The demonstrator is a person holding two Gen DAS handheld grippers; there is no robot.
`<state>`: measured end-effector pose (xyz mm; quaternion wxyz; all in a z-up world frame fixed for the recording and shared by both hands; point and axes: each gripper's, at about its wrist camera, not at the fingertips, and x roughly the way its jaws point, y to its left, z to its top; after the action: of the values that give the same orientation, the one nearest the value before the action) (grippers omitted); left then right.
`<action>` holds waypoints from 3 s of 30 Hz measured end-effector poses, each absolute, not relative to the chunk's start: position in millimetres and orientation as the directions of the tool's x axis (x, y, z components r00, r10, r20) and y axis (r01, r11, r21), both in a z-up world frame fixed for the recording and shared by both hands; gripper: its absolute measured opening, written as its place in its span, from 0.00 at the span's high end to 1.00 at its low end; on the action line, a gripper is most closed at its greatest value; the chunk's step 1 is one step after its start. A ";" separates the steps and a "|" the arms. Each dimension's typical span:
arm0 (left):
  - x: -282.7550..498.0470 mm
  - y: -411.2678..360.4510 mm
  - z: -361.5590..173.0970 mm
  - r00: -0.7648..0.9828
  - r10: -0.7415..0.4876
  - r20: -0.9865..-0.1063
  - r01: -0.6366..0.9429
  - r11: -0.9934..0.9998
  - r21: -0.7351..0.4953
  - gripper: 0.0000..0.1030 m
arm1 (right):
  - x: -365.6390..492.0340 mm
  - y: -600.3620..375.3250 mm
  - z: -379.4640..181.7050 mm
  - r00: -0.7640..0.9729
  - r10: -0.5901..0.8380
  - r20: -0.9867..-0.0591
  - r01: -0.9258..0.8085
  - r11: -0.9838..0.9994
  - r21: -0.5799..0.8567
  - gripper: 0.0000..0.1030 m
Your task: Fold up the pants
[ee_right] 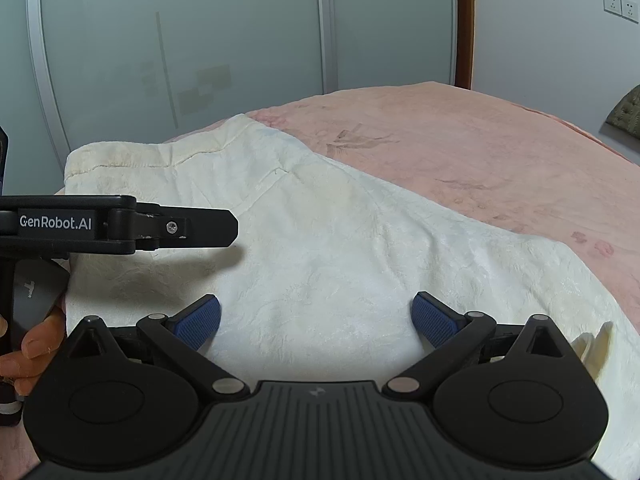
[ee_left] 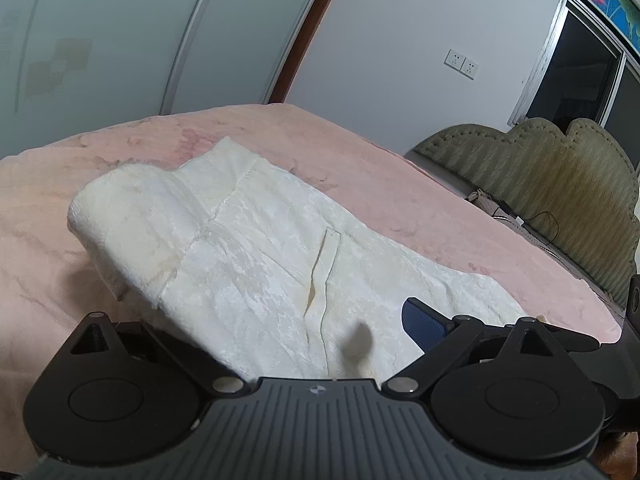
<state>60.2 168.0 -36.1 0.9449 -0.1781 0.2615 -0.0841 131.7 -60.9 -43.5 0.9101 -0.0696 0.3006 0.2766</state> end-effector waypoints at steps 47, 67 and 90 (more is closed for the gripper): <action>77.3 229.2 -47.4 0.816 -0.375 -0.440 -0.095 0.665 -0.741 0.89 | 144.3 -28.1 -39.5 0.700 0.412 -0.583 -0.541 0.839 -0.058 0.00; 9.2 25.8 54.8 0.908 -0.347 -0.236 0.358 0.934 0.005 0.92 | 126.3 -121.7 15.9 0.746 0.607 -0.275 -0.648 0.757 -0.086 0.00; 0.5 -175.7 -1.3 0.631 -0.674 -0.383 0.723 0.690 -0.023 0.87 | 26.8 -262.7 -7.6 0.890 0.308 -0.336 -0.377 0.912 -0.160 0.00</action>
<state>0.5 -175.7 -1.3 0.9007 0.0665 0.1841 -0.3879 26.8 -262.7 -7.6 0.9658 -0.1110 0.1534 0.1773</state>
